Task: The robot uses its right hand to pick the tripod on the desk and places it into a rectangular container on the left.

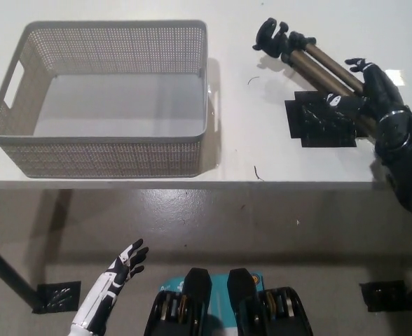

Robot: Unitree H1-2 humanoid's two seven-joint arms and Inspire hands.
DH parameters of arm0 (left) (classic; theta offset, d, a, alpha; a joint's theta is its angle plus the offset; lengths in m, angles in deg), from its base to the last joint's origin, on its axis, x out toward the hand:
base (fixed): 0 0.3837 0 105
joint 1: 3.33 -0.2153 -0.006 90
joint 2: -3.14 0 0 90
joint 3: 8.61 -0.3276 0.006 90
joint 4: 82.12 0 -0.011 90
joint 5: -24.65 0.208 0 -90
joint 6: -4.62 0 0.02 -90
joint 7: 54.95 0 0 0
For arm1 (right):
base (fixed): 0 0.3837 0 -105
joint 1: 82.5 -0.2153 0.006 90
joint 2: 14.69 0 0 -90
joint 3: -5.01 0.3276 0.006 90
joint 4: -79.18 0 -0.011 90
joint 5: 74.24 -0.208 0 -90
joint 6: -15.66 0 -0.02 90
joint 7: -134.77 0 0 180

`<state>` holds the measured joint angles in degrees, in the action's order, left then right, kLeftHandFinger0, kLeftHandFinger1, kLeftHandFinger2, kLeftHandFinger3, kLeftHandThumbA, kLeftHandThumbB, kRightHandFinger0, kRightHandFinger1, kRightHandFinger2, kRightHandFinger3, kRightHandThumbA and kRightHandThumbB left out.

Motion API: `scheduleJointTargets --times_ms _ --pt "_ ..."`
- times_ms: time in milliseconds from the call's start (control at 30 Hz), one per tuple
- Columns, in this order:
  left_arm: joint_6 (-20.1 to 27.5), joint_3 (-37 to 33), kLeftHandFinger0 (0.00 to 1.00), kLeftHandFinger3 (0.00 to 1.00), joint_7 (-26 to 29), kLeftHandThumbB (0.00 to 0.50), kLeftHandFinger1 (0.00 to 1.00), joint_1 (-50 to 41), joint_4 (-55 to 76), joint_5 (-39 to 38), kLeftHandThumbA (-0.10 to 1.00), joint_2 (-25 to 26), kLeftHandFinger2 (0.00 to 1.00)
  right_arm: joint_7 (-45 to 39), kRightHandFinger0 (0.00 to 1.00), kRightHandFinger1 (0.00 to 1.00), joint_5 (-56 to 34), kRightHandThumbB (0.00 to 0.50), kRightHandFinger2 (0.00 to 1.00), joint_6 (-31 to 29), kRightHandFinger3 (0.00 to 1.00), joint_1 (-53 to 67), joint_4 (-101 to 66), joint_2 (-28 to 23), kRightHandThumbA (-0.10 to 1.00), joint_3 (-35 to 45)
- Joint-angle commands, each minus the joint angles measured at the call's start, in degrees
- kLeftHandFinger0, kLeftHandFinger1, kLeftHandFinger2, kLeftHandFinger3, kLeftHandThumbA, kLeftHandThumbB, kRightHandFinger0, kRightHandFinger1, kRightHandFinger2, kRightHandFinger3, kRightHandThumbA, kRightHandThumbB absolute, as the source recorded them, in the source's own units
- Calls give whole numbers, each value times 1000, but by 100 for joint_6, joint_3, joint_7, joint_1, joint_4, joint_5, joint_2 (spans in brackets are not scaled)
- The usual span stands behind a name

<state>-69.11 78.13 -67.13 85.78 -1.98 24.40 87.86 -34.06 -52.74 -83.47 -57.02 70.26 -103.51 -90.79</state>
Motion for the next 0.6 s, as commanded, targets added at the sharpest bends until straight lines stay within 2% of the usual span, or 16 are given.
scheduleJointTargets --times_ms 0,67,100,133,233,267,300,333,367,433,533,567 --pt "81 -6 1000 1000 -10 281 1000 -17 88 22 1000 82 1000 -403 21 487 -917 137 866 47 794 -342 -34 -79 -100 627" --pt "67 -2 1000 1000 -22 284 1000 -20 105 4 1000 89 1000 -592 36 501 -1084 137 851 83 845 -429 -38 -88 -100 903" --pt "53 -3 1000 1000 -25 289 1000 -22 119 2 1000 91 1000 -766 3 483 -1357 142 827 36 860 -488 -55 -93 -100 1199" --pt "66 -5 1000 1000 -12 279 1000 -24 119 25 1000 89 1000 -998 0 468 -1836 151 798 56 829 -582 -92 -86 -100 1711" --pt "46 -15 1000 1000 1 296 1000 -33 94 49 1000 74 1000 -1226 0 323 -2147 146 733 214 818 -807 -155 -101 -100 2206" --pt "90 -13 1000 1000 -13 290 1000 -30 74 24 1000 74 1000 -1196 0 277 -2365 164 738 360 927 -900 -198 -82 -100 2481" --pt "108 -4 1000 1000 -5 289 1000 -64 71 28 1000 82 1000 -1305 0 263 -2372 152 767 339 884 -952 -226 -70 -100 2553" --pt "133 -2 1000 1000 14 284 1000 -67 65 52 1000 79 1000 -1386 0 252 -2492 141 765 433 884 -1028 -267 -66 -100 2709" --pt "150 1 1000 1000 18 278 1000 -63 53 52 1000 76 1000 -1518 0 254 -2518 130 750 379 847 -1070 -317 -68 -100 2768" --pt "102 0 1000 1000 2 288 1000 -72 55 10 1000 59 1000 -1494 0 287 -2533 155 764 509 786 -1213 -408 -63 -100 2875" --pt "76 -2 1000 1000 -5 286 1000 -71 60 6 1000 62 1000 -1442 0 319 -2504 176 782 602 804 -1381 -513 -31 -100 2939" --pt "94 1 1000 1000 2 275 1000 -71 57 10 1000 58 1000 -1410 0 376 -2473 172 813 662 858 -1440 -614 -5 -100 2922"
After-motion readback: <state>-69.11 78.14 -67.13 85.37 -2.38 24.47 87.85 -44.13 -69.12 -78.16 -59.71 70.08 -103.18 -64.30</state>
